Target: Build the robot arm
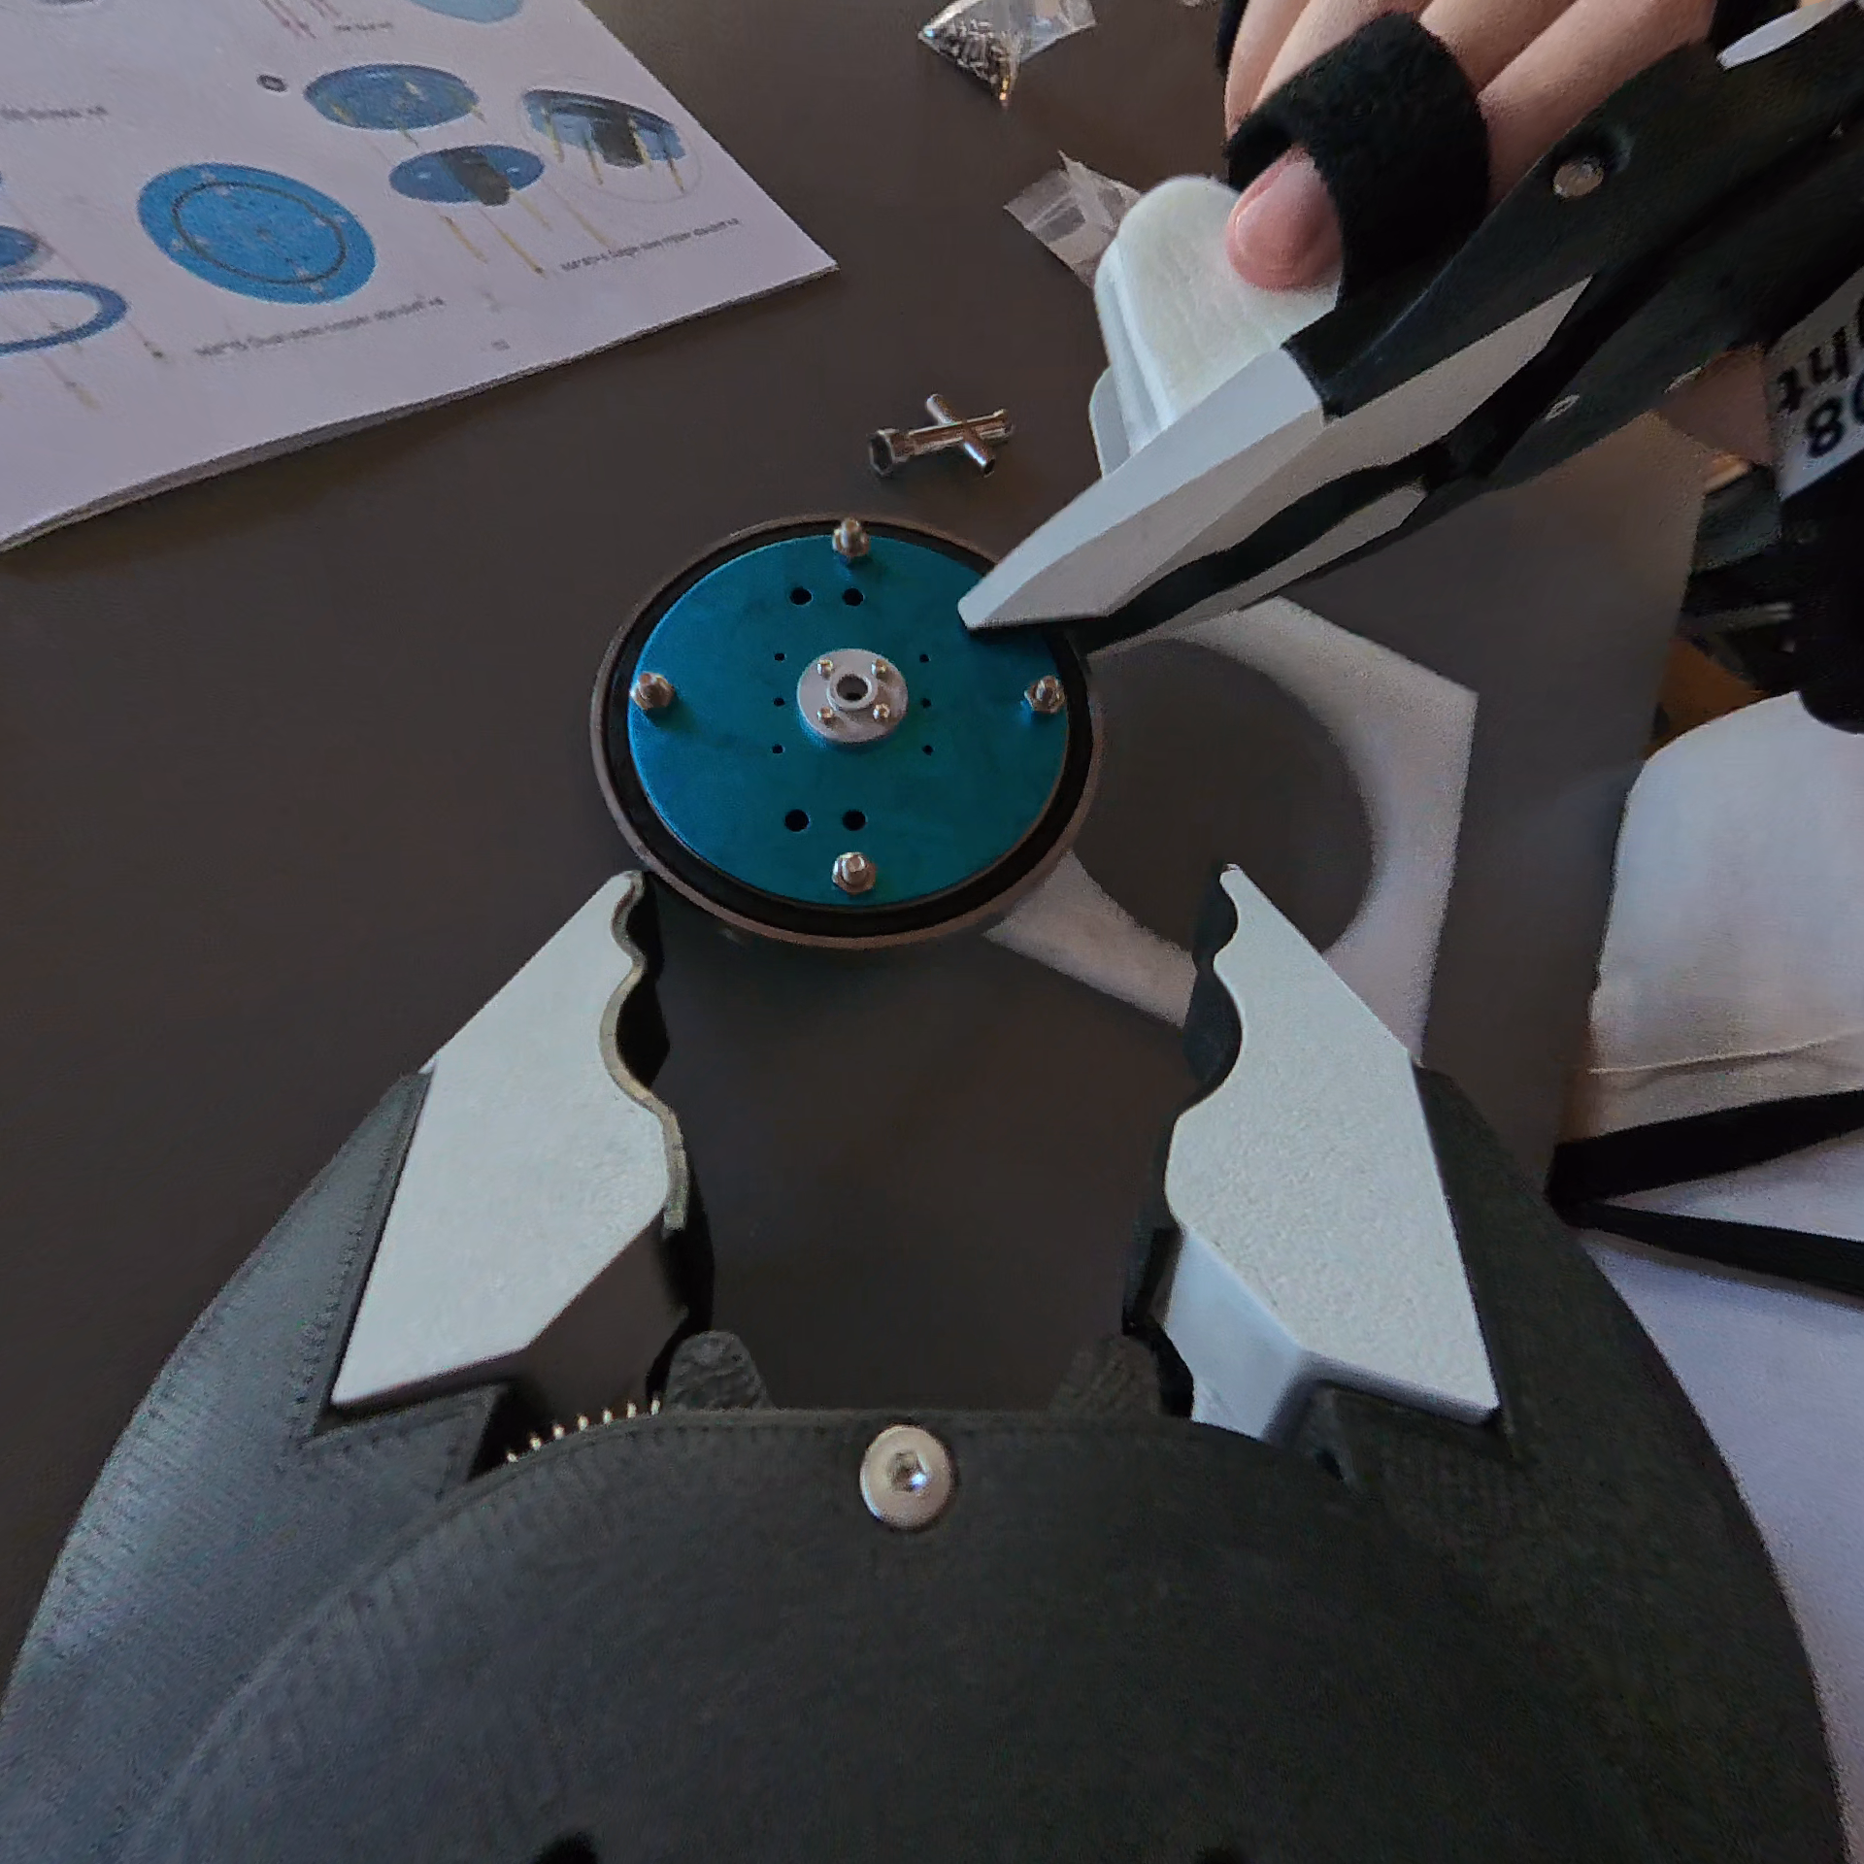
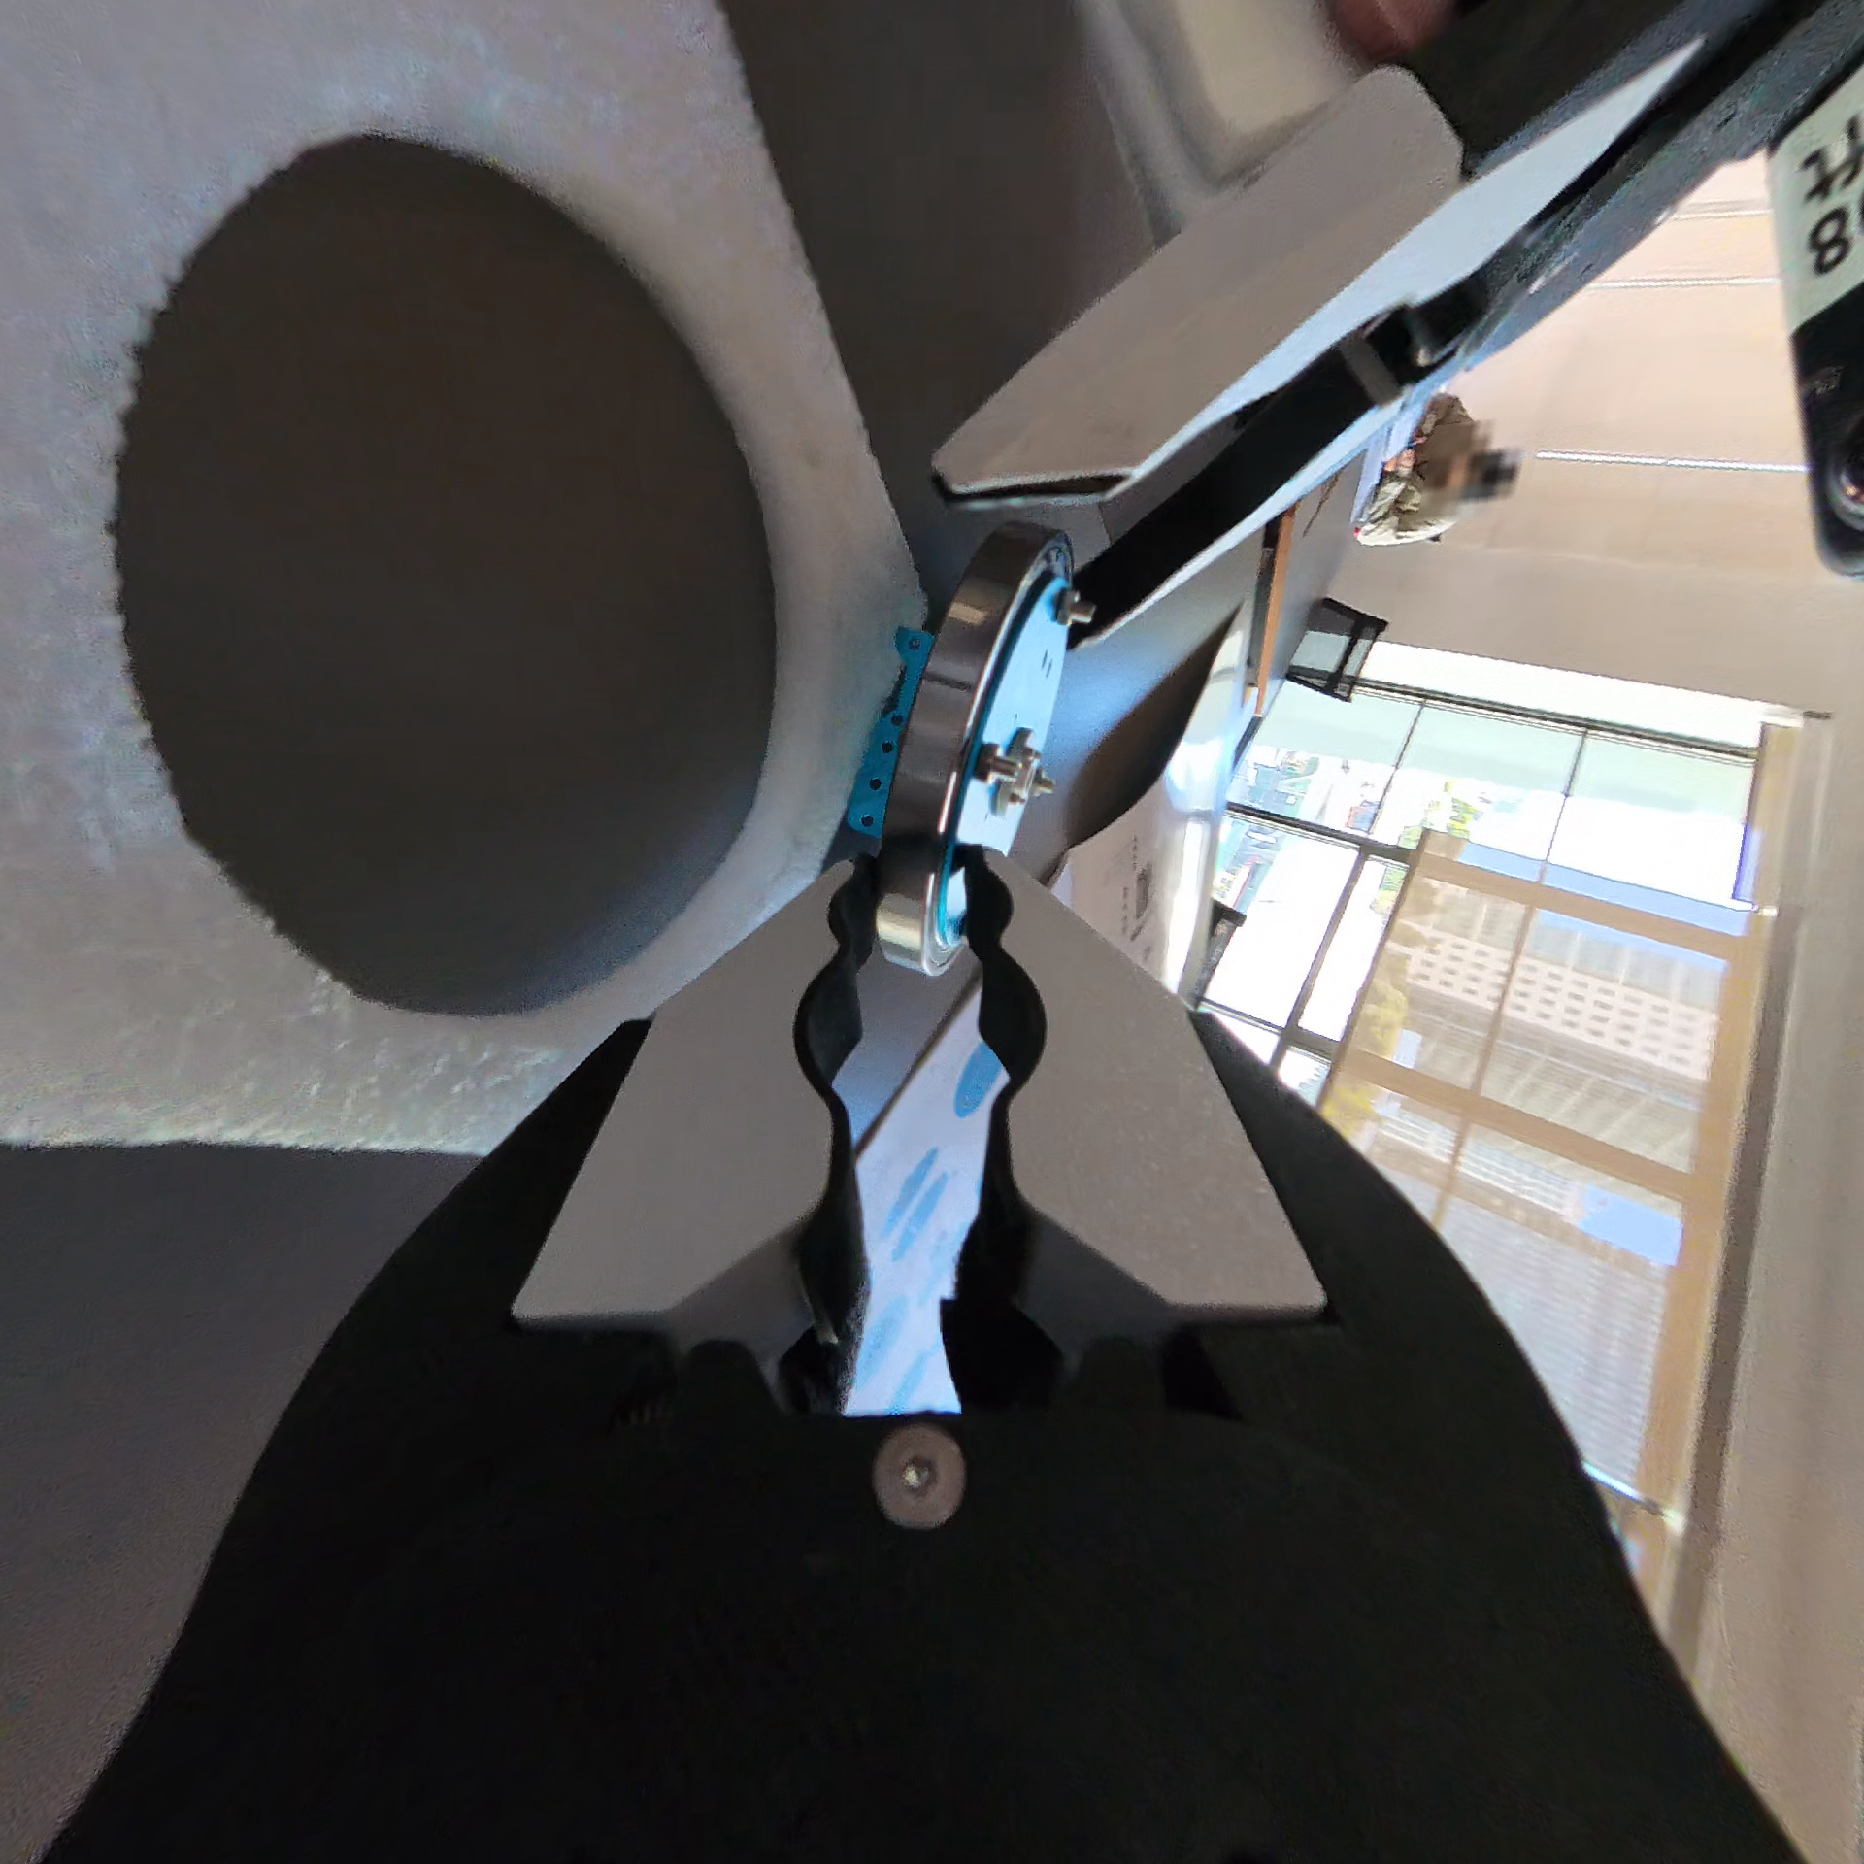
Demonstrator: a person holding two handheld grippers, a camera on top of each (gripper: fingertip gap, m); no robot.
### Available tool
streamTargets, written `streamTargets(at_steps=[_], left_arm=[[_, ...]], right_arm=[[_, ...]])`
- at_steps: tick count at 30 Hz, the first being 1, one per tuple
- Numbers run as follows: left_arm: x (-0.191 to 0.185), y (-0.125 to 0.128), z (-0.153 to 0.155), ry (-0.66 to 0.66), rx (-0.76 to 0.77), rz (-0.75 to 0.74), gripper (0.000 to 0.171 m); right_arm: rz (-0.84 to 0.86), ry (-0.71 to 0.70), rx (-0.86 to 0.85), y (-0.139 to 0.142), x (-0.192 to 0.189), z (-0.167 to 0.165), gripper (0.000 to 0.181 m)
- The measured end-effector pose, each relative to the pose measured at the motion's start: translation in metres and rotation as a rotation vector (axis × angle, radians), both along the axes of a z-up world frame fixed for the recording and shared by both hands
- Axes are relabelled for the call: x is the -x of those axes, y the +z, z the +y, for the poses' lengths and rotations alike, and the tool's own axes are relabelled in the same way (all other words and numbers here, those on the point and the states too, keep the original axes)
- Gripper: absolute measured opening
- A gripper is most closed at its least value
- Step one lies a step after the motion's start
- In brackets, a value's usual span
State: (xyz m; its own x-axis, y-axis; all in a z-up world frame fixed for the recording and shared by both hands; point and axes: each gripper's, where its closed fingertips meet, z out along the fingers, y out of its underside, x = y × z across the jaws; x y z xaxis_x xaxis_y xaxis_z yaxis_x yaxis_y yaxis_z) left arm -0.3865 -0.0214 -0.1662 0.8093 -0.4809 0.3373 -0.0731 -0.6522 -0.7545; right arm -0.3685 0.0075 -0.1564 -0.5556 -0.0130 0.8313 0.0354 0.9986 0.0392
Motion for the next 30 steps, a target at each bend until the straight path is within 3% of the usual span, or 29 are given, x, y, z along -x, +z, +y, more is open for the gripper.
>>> streamTargets(at_steps=[4,7,8,10,12,13,16,22,26,30], left_arm=[[0.003,-0.009,-0.005,0.106,-0.006,0.152,0.115],[0.006,-0.009,-0.015,0.246,0.036,0.172,0.114],[0.005,-0.008,-0.021,0.286,0.046,0.177,0.111],[-0.009,0.004,-0.032,0.329,0.023,0.108,0.086],[-0.031,0.018,-0.037,0.319,-0.001,-0.031,0.054],[-0.038,0.018,-0.037,0.326,0.014,-0.064,0.048],[-0.034,-0.009,-0.031,0.374,0.126,0.079,0.054],[-0.023,-0.019,-0.028,0.336,0.160,0.445,0.022],[-0.033,-0.019,-0.035,0.247,0.144,0.455,0.015],[-0.025,-0.018,-0.030,0.266,0.126,0.436,0.015]], right_arm=[[0.059,0.022,-0.098,0.001,0.005,0.002,0.016],[0.041,-0.011,-0.046,0.002,0.006,0.004,0.015],[0.030,-0.016,-0.018,0.002,0.006,0.003,0.015],[0.033,-0.013,-0.021,0.002,0.006,0.002,0.015],[0.053,-0.001,-0.065,0.001,0.007,0.000,0.015],[0.058,-0.005,-0.081,0.001,0.007,0.000,0.015],[0.057,-0.018,-0.091,0.001,0.007,0.001,0.015],[0.057,-0.014,-0.150,0.003,0.010,0.004,0.015],[0.055,-0.023,-0.140,0.002,0.009,0.002,0.015],[0.019,0.009,-0.124,-0.007,0.000,-0.010,0.018]])
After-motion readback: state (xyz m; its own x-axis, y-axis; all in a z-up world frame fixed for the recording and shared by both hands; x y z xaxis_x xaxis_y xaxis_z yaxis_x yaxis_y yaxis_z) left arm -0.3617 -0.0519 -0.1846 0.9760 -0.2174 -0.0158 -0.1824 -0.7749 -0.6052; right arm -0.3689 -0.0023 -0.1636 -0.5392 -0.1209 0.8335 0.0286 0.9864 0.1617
